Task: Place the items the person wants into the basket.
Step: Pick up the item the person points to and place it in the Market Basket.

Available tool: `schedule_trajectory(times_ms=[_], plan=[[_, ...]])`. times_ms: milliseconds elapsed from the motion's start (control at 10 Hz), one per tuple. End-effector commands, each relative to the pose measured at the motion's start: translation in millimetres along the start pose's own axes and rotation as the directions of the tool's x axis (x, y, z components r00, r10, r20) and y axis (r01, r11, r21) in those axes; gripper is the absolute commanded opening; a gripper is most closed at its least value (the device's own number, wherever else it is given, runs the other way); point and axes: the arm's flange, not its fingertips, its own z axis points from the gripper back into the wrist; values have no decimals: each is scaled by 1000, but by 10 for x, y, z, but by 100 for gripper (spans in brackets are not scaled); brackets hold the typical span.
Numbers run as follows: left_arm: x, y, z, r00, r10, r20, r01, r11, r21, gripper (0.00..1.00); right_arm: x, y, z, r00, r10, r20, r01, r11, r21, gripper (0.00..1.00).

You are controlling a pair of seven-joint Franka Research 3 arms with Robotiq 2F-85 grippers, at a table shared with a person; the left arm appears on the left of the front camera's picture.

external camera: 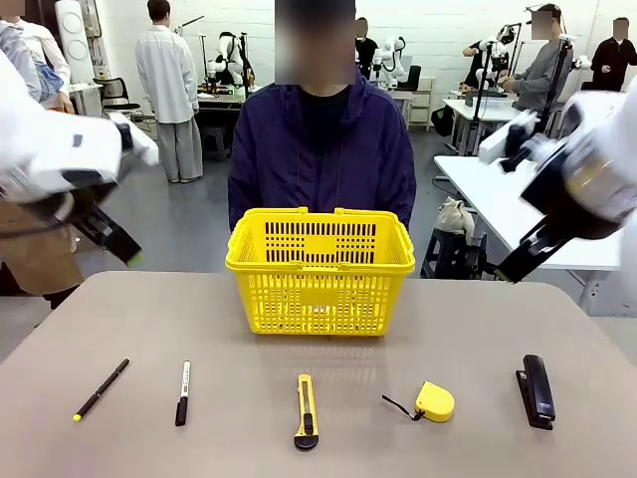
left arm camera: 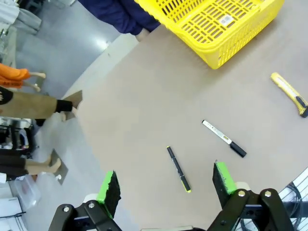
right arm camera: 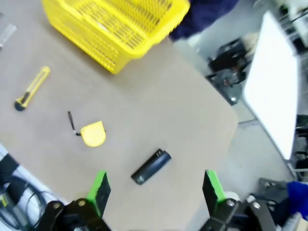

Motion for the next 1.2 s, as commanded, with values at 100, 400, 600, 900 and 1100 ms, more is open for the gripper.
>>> schedule_trajectory(times_ms=[100, 400, 600, 900, 1100], plan=[[254, 117, 455, 999, -14, 40, 14, 1000, 7, 100, 298, 35, 583, 999, 26, 26, -25, 999, -46, 100], [238, 98, 596, 998, 0, 55, -1, 1000, 17, 100, 229, 45, 791, 998, 30, 54, -28, 999, -33, 100], [238, 98, 596, 998, 0, 55, -1, 1000, 17, 100, 229, 45, 791, 998, 30, 54, -28, 999, -33, 100], [262, 90, 605, 999, -2, 54, 2, 1000, 12, 100, 265, 38, 808, 998, 32, 58, -31, 999, -32, 100], [70, 739, 482, 989, 74, 126, -5, 880, -474, 100, 83, -553, 602, 994, -56, 95, 18, 932, 362, 100]])
